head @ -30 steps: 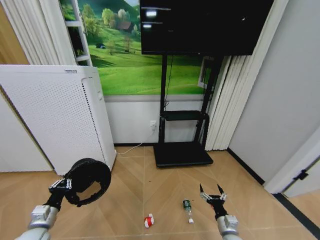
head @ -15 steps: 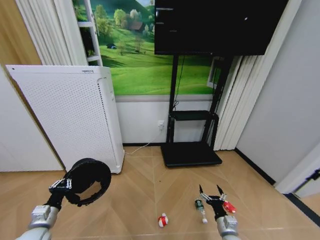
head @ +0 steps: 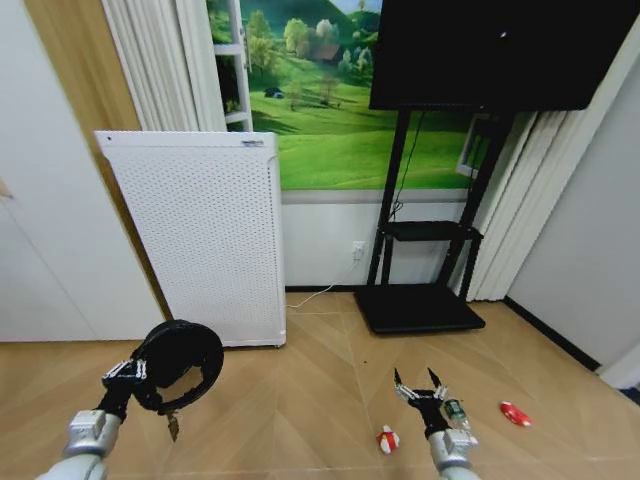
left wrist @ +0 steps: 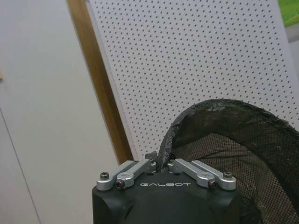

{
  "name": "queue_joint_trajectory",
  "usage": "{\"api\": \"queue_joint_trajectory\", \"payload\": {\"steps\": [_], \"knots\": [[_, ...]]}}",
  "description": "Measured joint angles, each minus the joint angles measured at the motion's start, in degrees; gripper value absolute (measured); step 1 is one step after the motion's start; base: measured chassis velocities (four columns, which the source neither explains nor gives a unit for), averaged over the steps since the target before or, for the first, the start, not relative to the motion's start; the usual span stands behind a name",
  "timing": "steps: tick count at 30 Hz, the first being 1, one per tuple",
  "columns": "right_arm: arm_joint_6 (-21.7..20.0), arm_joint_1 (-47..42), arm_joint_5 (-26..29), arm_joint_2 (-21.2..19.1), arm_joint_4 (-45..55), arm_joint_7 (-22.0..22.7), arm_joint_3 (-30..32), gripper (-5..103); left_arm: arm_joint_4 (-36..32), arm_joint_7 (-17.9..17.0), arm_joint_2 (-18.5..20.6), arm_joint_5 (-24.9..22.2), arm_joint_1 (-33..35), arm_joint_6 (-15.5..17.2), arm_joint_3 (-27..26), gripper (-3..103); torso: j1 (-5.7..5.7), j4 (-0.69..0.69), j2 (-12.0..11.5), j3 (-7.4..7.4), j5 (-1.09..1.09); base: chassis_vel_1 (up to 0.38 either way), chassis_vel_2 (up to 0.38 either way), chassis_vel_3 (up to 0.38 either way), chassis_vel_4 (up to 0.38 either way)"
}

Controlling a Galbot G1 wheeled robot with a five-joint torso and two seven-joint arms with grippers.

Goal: Pick up the trash bin and place the garbage on the floor into it.

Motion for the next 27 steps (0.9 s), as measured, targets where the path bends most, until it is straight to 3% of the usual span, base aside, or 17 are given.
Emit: {"api": "queue_joint_trajectory", "payload": {"steps": [2, 5, 8, 10, 11, 14, 22, 27], "knots": [[-0.4, 0.0, -0.1, -0.6, -0.2, 0.0, -0.5, 100, 0.1, 0.0, -0.2, 0.1, 0.0, 0.0, 0.3, 4, 0.00, 0.05, 0.0, 0.00, 0.01, 0.049, 0.026, -0.007, -0.025], [-1.5, -0.3, 0.5, -2.7, -0.8, -0.1, -1.7, 100, 0.4, 0.0, -0.4, 0.4, -0.1, 0.0, 1.1, 4, 0.00, 0.01, 0.0, 0.00, 0.05, -0.028, -0.012, 0.080, 0.036], [-5.1, -1.2, 4.3, -6.1, -1.6, 1.3, -3.3, 100, 1.0, 0.0, -0.3, 0.8, -0.5, 0.2, 2.1, 4, 0.00, -0.01, 0.0, 0.01, 0.04, -0.085, -0.060, 0.078, 0.065], [-10.6, -1.4, 10.5, -11.6, -3.2, 4.4, -5.8, 100, 1.6, 0.0, 0.0, 1.1, -1.2, 0.3, 3.1, 4, 0.00, -0.05, 0.0, 0.00, 0.04, -0.052, -0.067, 0.025, 0.025], [-10.6, -1.4, 10.5, -11.6, -3.2, 4.4, -5.8, 100, 1.6, 0.0, 0.0, 1.1, -1.2, 0.3, 3.1, 4, 0.00, -0.05, 0.0, 0.00, 0.04, -0.044, -0.075, 0.025, 0.012], [-18.0, -0.7, 18.5, -17.7, -5.0, 7.8, -10.0, 100, 2.2, 0.0, 0.0, 1.5, -1.6, 0.7, 3.9, 4, 0.00, 0.00, 0.0, 0.00, 0.00, 0.000, 0.000, 0.000, 0.000], [-22.2, 0.7, 23.9, -19.9, -6.9, 10.1, -15.1, 100, 2.6, -0.1, -0.2, 2.0, -1.8, 1.0, 4.4, 4, 0.00, 0.02, 0.0, 0.00, 0.02, 0.000, 0.000, 0.000, 0.000], [-24.1, 3.9, 27.5, -18.1, -11.3, 14.2, -22.4, 100, 4.1, -0.2, -0.4, 3.1, -2.5, 1.0, 5.4, 4, 0.00, 0.01, 0.0, 0.01, 0.01, 0.000, 0.000, 0.000, 0.000]]}}
